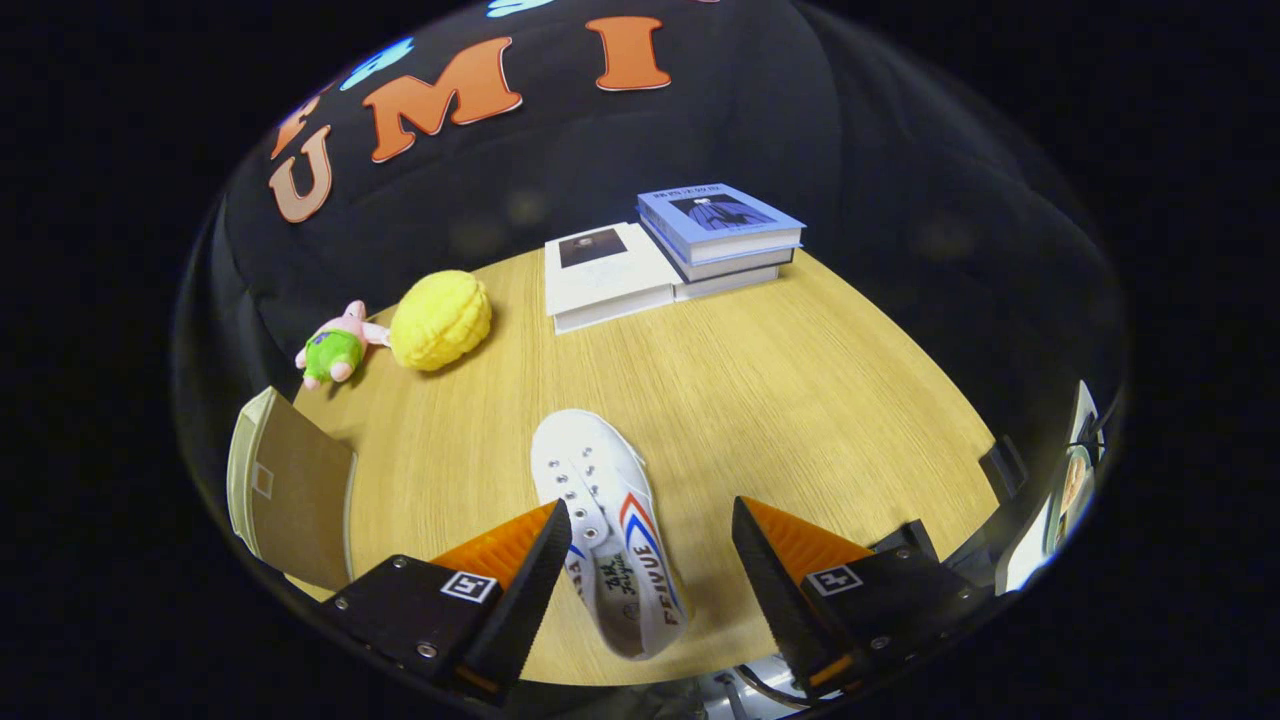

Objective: Open the storage box then place both shoes into the box .Put the left shoe in first, then the right shoe, with the right side of both shoes facing outward in a uniform manner.

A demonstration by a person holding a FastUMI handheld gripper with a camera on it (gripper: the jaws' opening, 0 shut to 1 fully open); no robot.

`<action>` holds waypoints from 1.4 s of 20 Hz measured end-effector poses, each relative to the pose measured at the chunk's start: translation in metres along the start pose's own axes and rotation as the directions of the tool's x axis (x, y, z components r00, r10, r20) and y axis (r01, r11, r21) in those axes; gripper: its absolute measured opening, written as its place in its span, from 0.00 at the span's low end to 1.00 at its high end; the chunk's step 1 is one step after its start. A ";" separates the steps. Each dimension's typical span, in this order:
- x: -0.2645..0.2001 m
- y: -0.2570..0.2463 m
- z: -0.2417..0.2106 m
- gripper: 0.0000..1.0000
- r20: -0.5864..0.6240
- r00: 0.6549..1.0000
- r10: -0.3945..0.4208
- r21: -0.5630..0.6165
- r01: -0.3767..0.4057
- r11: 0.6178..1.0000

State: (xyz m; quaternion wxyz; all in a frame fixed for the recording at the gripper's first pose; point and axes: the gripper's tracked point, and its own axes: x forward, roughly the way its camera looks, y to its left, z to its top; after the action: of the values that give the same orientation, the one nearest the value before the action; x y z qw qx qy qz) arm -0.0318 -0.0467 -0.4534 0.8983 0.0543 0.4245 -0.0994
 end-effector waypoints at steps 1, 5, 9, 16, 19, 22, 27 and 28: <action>0.003 -0.005 -0.006 0.91 -0.013 1.000 0.002 -0.001 -0.002 1.000; 0.010 -0.016 -0.021 0.82 -0.057 0.998 0.012 -0.020 -0.013 1.000; 0.019 -0.017 -0.029 0.77 -0.091 0.995 0.034 -0.046 -0.038 0.998; 0.033 -0.001 -0.040 0.61 -0.157 0.981 0.113 -0.049 -0.122 0.991; 0.036 0.008 -0.043 0.44 -0.165 0.976 0.145 -0.063 -0.157 0.985; 0.039 0.006 -0.042 0.18 -0.169 0.976 0.141 -0.029 -0.148 0.989; 0.031 0.007 -0.034 0.00 -0.135 0.975 0.178 0.108 -0.164 0.981; 0.030 0.008 -0.028 0.00 -0.116 0.976 0.184 0.132 -0.169 0.977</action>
State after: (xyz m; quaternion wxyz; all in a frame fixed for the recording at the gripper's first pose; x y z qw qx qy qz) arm -0.0330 -0.0380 -0.4940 0.8698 0.1525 0.4675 -0.0411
